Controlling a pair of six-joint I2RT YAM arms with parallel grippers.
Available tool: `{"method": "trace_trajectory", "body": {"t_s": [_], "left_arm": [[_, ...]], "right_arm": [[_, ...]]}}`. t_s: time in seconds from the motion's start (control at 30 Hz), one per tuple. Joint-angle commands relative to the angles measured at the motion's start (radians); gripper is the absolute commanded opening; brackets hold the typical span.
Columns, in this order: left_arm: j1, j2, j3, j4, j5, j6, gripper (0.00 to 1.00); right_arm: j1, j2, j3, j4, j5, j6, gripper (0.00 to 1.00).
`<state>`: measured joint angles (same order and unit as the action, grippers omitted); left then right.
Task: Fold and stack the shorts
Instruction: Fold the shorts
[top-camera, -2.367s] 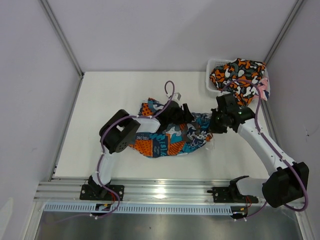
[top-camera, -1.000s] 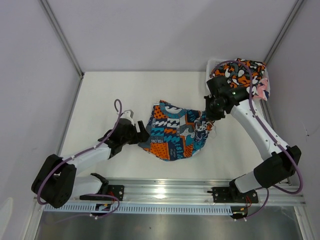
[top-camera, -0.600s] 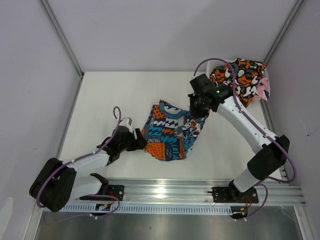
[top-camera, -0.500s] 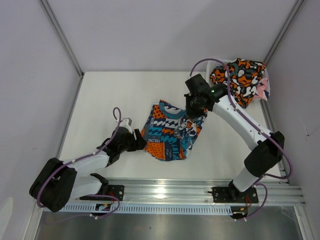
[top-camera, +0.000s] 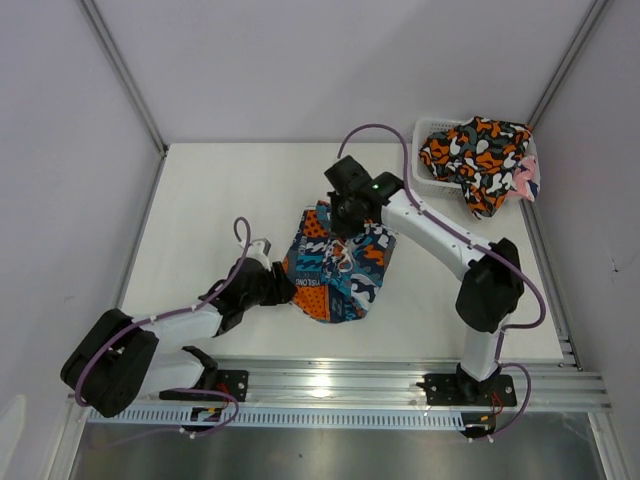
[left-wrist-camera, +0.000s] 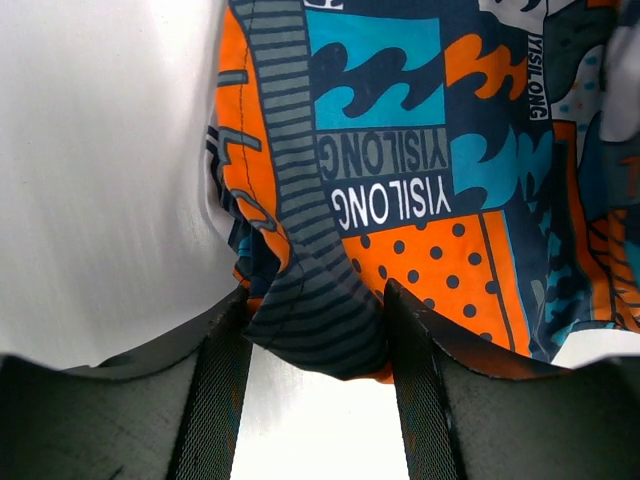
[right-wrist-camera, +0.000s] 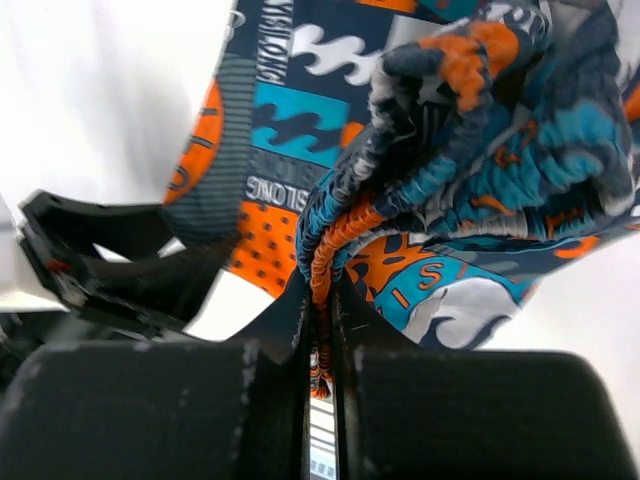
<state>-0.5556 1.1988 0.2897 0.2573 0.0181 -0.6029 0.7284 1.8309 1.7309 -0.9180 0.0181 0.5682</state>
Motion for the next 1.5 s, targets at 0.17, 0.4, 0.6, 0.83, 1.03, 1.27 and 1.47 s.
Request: {"method": "trace_trajectory", "body": {"t_s": [0.17, 0.4, 0.6, 0.83, 1.03, 1.27, 1.47], "left_arm": [[-0.050, -0.015, -0.037, -0.044, -0.056, -0.018, 0.57], [-0.066, -0.001, -0.029, -0.046, -0.067, -0.020, 0.56], [-0.076, 0.018, -0.034, -0.030, -0.064, -0.023, 0.56], [-0.081, 0.022, -0.032, -0.030, -0.063, -0.023, 0.54], [-0.084, 0.012, -0.035, -0.036, -0.067, -0.021, 0.54], [-0.087, 0.010, -0.037, -0.039, -0.064, -0.023, 0.54], [-0.093, -0.010, -0.041, -0.047, -0.072, -0.026, 0.54]], "right_arm": [[0.051, 0.157, 0.087, 0.139, 0.025, 0.117, 0.00], [0.080, 0.252, 0.144, 0.149, 0.031, 0.122, 0.00], [0.097, 0.306, 0.191, 0.179, 0.025, 0.136, 0.01], [0.112, 0.366, 0.269, 0.174, 0.017, 0.139, 0.01], [0.118, 0.379, 0.315, 0.167, 0.022, 0.130, 0.04], [0.147, 0.370, 0.338, 0.119, 0.045, 0.095, 0.00], [0.154, 0.361, 0.328, 0.116, 0.014, 0.067, 0.03]]}}
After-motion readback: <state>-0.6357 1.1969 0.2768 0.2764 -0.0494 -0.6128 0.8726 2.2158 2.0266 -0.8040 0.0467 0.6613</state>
